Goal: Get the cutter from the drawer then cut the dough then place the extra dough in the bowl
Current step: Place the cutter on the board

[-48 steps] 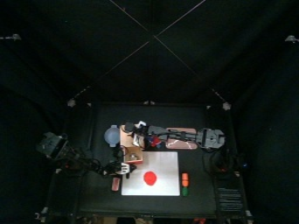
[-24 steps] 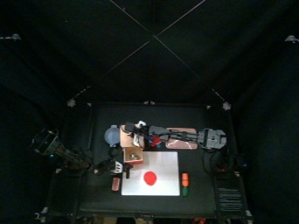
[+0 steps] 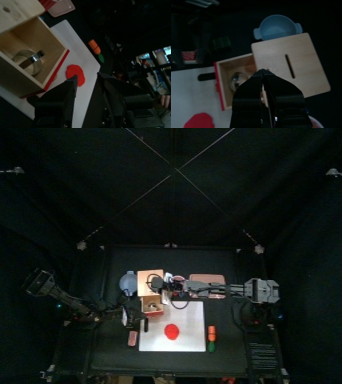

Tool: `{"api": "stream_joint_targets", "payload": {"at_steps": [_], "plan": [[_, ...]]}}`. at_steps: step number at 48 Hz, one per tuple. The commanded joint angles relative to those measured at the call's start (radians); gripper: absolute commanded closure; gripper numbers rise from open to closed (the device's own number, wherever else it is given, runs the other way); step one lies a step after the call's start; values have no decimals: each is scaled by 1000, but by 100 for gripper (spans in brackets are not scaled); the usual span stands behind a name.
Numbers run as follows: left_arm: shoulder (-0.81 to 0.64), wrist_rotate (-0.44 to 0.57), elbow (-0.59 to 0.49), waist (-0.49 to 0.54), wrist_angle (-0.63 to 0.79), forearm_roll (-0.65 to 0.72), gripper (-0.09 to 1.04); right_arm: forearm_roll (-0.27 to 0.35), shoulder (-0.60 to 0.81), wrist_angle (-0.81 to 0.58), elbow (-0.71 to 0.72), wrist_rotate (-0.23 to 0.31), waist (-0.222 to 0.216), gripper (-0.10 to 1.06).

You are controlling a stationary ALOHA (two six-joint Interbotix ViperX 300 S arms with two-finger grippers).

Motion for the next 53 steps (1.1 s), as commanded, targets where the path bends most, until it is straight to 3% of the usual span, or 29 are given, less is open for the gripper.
{"api": "stream_joint_targets", "payload": {"at_steps": [1, 9, 20, 53], "plan": [[-23, 2, 26, 60, -21, 98, 17, 8, -89, -140, 103, 14, 21, 66], [-31, 2, 54, 129, -21, 245, 18, 11, -81, -244, 156, 15, 52, 48], [-54, 2, 66, 160, -21, 399, 17, 6, -37, -264, 146, 14, 51, 28], [-66, -3, 89, 221, -21, 407, 18, 2, 98, -216, 98, 12, 43, 25]]}}
